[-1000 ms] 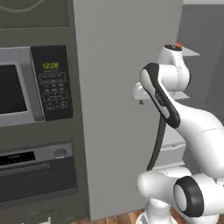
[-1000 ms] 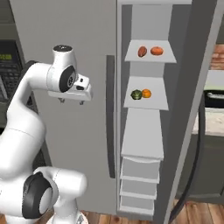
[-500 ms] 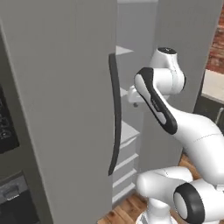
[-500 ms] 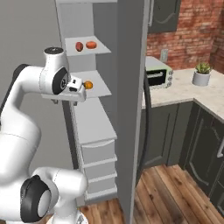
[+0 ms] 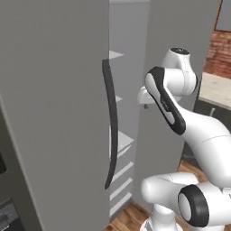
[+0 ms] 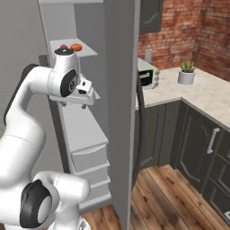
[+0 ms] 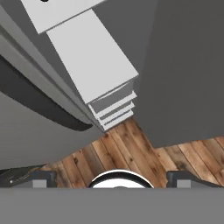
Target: Take the orange and broccoli from the second highest rack and move them to the highest rack where the squash and sweet potato are located, to maximize freezer space. Close the freezer door after rearranging.
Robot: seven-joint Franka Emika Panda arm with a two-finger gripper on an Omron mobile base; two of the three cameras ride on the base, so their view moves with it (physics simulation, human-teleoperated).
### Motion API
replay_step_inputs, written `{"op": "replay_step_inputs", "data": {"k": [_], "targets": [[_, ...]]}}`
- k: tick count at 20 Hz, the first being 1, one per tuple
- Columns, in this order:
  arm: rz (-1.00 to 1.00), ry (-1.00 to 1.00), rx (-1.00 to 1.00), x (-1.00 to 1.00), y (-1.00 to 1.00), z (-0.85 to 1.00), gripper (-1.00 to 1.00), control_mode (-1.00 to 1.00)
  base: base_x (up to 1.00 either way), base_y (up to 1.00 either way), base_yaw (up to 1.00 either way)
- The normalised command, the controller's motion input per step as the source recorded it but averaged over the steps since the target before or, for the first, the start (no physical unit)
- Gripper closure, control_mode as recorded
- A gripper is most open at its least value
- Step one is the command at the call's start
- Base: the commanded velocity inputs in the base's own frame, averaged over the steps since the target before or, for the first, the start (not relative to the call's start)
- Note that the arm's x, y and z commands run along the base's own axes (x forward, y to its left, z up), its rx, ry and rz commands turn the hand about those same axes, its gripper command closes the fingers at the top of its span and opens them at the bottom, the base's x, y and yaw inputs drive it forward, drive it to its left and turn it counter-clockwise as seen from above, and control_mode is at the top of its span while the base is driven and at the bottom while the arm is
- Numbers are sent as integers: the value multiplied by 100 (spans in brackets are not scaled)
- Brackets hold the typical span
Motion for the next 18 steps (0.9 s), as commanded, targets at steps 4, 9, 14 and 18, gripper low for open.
{"op": "replay_step_inputs", "data": {"k": [4,9,14,18], "targets": [[0,0,0,0,0,0,-100,100,53,13,-4],[0,0,0,0,0,0,-100,100,53,2,0],[0,0,0,0,0,0,-100,100,39,-22,0],[0,0,0,0,0,0,-100,100,46,-21,0]]}}
